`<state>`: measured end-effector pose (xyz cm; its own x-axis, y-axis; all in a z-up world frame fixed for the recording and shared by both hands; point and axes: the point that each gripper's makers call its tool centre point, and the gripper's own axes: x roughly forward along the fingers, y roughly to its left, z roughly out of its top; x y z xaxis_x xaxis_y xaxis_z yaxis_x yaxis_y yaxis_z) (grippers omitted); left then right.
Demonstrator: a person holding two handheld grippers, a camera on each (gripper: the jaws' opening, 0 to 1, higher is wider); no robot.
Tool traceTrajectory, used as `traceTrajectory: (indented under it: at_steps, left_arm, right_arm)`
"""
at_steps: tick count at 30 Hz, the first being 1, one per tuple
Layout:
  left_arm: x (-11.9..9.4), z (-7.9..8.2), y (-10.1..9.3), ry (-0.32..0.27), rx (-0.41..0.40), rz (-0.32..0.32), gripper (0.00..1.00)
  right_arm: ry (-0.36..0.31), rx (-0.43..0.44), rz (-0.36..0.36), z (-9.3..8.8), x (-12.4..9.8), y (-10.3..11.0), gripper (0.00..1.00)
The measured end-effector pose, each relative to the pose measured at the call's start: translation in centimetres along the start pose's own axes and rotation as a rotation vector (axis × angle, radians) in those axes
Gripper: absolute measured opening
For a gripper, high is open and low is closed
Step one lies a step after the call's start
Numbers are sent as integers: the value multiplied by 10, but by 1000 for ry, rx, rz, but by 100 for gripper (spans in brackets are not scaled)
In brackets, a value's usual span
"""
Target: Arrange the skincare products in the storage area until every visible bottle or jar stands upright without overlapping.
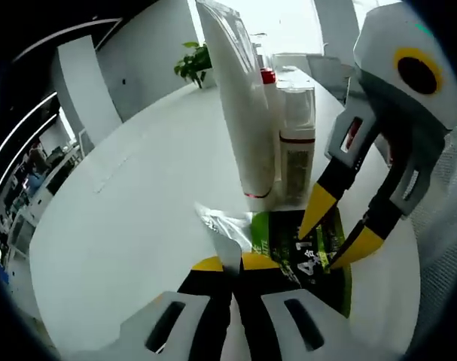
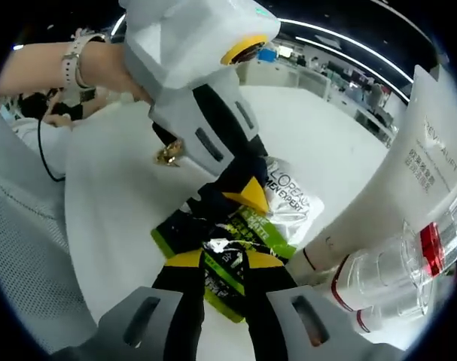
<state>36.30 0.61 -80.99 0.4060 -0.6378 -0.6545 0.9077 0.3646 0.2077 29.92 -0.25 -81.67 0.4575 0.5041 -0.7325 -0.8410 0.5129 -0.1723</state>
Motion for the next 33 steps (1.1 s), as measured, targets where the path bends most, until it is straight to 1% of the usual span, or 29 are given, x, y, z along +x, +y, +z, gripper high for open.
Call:
traceTrajectory:
  at_steps: [3, 6, 10, 12, 17, 21, 25, 26, 27, 30, 31, 33]
  left_arm:
    - [0, 0, 1, -1, -12, -3, 0]
    - [0, 0, -5, -5, 1, -18, 0]
    - [0, -1, -7, -5, -9, -21, 0]
    - [1, -3, -6, -1, -10, -18, 0]
    - [1, -4, -6, 0, -10, -20, 1]
    - [1, -4, -4, -3, -26, -17, 3]
    - [0, -4, 2, -11, -47, 6, 9]
    - [-1, -4, 6, -11, -60, 25, 13]
    - [-2, -5, 9, -10, -55, 37, 16]
    - [-9, -7, 20, -15, -79, 55, 21]
    - [-13, -5, 24, -21, -84, 73, 22]
    - [-23, -2, 38, -32, -66, 139, 20]
  right_arm:
    - [4, 0, -5, -2, 1, -1, 19]
    - [-3, 14, -12, -2, 2, -5, 19]
    - [17, -6, 0, -5, 5, -1, 19]
    - [20, -12, 2, -5, 5, -1, 18]
    - [20, -5, 8, -6, 6, -1, 18]
    - [24, -12, 28, -7, 7, 2, 15]
    - [27, 23, 34, -8, 6, 3, 15]
    - [27, 23, 33, -8, 6, 3, 15]
    - [28, 22, 31, -8, 6, 4, 16]
    - [30, 10, 25, -8, 6, 4, 16]
    - [30, 10, 25, -8, 6, 3, 16]
    - [29, 16, 26, -8, 6, 3, 16]
